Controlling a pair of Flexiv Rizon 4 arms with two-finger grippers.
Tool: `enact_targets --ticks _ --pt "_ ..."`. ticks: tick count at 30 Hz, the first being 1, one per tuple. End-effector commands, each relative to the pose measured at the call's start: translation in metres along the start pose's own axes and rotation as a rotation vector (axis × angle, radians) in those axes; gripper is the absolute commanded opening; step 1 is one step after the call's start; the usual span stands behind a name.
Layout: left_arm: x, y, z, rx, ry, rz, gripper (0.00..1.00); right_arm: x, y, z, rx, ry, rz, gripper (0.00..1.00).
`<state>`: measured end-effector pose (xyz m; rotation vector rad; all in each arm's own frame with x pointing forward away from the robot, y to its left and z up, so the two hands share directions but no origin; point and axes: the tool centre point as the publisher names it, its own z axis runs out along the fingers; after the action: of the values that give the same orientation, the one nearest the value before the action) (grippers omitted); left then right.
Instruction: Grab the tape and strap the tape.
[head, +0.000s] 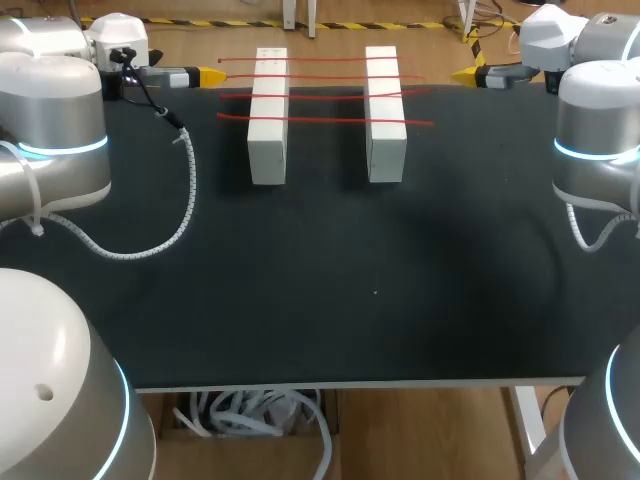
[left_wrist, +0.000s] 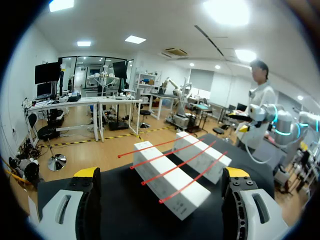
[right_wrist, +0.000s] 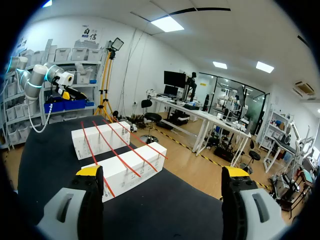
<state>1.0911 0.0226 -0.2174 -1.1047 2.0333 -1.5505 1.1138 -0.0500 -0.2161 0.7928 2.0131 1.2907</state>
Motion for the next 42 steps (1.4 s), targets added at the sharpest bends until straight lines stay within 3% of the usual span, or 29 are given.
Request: enact_targets --ticks 1,15,21,27,32,33,34,35,36,37,38,42 --pt "0.0 0.0 0.0 0.0 0.0 0.0 1.0 0.0 0.0 0.0 0.0 0.0 0.0 1.0" --pt "0.0 0.0 0.0 0.0 0.0 0.0 1.0 0.0 0.0 0.0 0.0 0.0 0.0 1.0" --pt "0.009 0.011 0.008 -0.028 0.199 0.164 1.0 0.0 0.0 0.0 0.0 0.0 0.0 1.0" --pt "0.006 0.033 0.016 -0.034 0.369 0.198 1.0 0.0 0.0 0.0 0.0 0.0 0.0 1.0" --pt "0.004 0.039 0.023 -0.019 0.447 0.251 1.0 0.0 0.0 0.0 0.0 0.0 0.0 1.0" --pt "0.004 0.04 0.024 -0.01 0.462 0.254 0.83 0.0 0.0 0.0 0.0 0.0 0.0 1.0" --pt "0.004 0.041 0.026 -0.005 0.469 0.255 0.42 0.0 0.0 0.0 0.0 0.0 0.0 1.0" --pt "0.004 0.042 0.028 -0.006 0.468 0.254 0.34 0.0 0.0 0.0 0.0 0.0 0.0 1.0" --pt "0.004 0.044 0.03 -0.009 0.484 0.261 0.43 0.0 0.0 0.0 0.0 0.0 0.0 1.0" --pt "0.004 0.044 0.03 -0.003 0.493 0.266 0.43 0.0 0.0 0.0 0.0 0.0 0.0 1.0" --pt "0.006 0.044 0.032 0.004 0.497 0.266 0.35 0.0 0.0 0.0 0.0 0.0 0.0 1.0" --pt "0.01 0.046 0.037 0.017 0.529 0.283 0.36 0.0 0.0 0.0 0.0 0.0 0.0 1.0"
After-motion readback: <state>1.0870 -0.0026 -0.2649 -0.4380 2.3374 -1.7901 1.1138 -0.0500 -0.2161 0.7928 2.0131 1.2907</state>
